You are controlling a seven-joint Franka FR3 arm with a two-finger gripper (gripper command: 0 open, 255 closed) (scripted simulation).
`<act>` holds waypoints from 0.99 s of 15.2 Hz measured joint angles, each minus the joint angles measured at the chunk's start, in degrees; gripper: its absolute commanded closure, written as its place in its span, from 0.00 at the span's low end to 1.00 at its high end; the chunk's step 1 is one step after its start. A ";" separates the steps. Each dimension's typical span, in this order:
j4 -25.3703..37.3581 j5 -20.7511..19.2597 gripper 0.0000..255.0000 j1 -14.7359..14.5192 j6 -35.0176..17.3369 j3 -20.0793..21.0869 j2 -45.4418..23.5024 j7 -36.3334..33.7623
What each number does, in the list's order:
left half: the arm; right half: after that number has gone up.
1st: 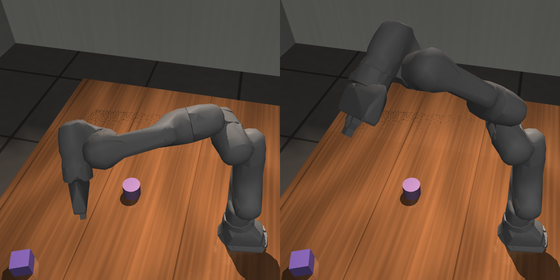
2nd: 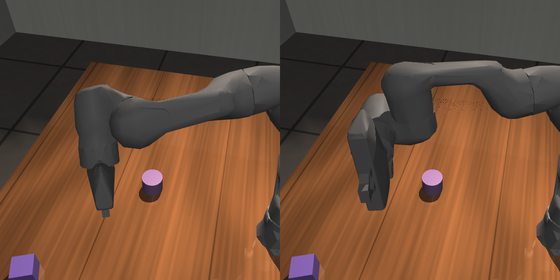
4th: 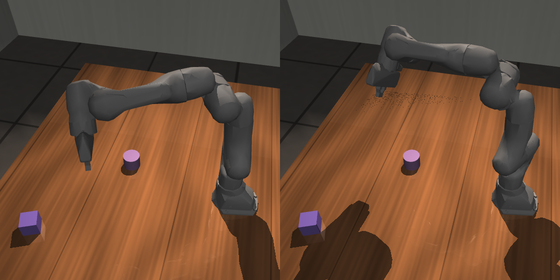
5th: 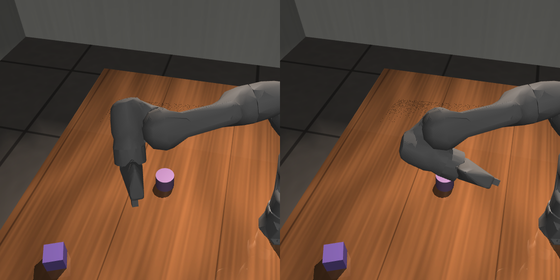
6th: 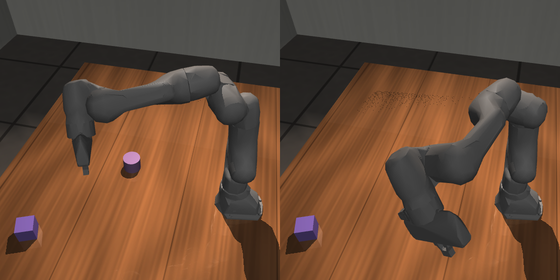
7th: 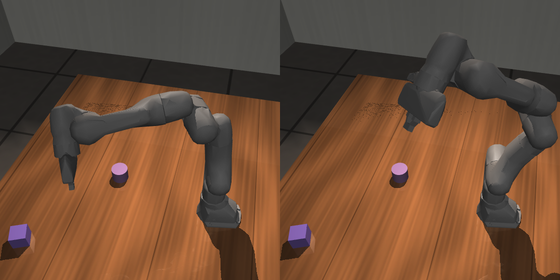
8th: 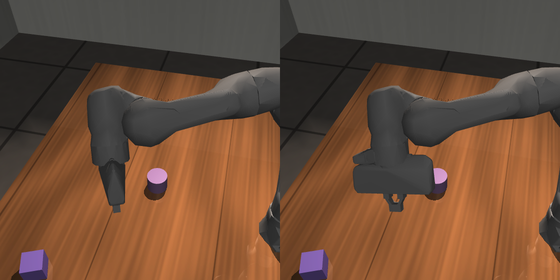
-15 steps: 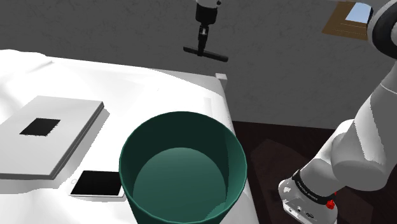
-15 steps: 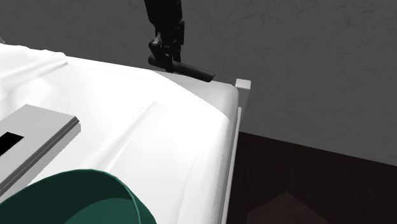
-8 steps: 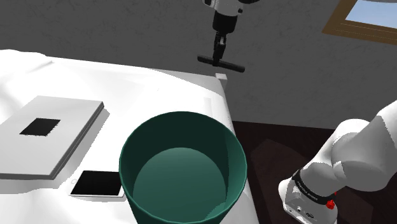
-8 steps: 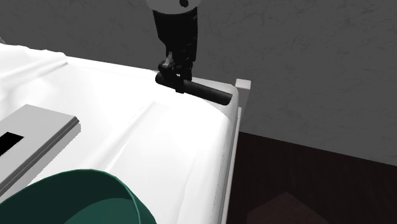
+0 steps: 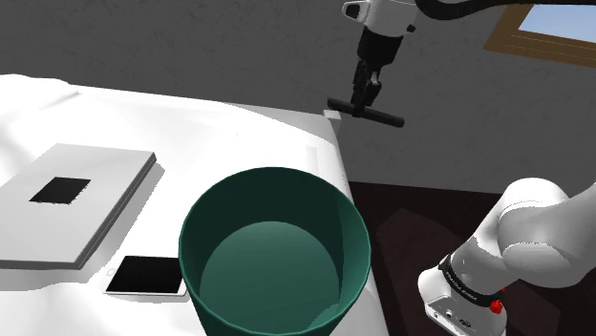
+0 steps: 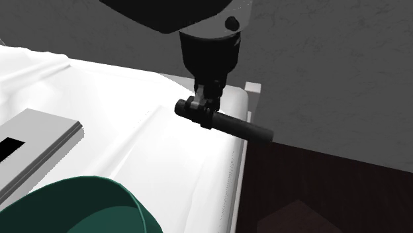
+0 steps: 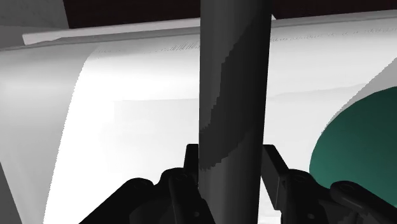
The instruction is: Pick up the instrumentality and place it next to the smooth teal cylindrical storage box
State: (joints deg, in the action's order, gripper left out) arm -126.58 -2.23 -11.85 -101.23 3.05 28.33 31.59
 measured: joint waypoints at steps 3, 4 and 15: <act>-5.20 0.79 1.00 -0.79 1.64 0.97 6.74 -1.25; -6.89 0.86 1.00 -0.88 2.04 0.88 8.88 -1.16; -16.90 1.84 1.00 -1.79 -1.21 1.87 15.55 -2.44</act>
State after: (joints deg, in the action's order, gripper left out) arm -143.49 -0.39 -13.64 -102.44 4.92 43.88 29.16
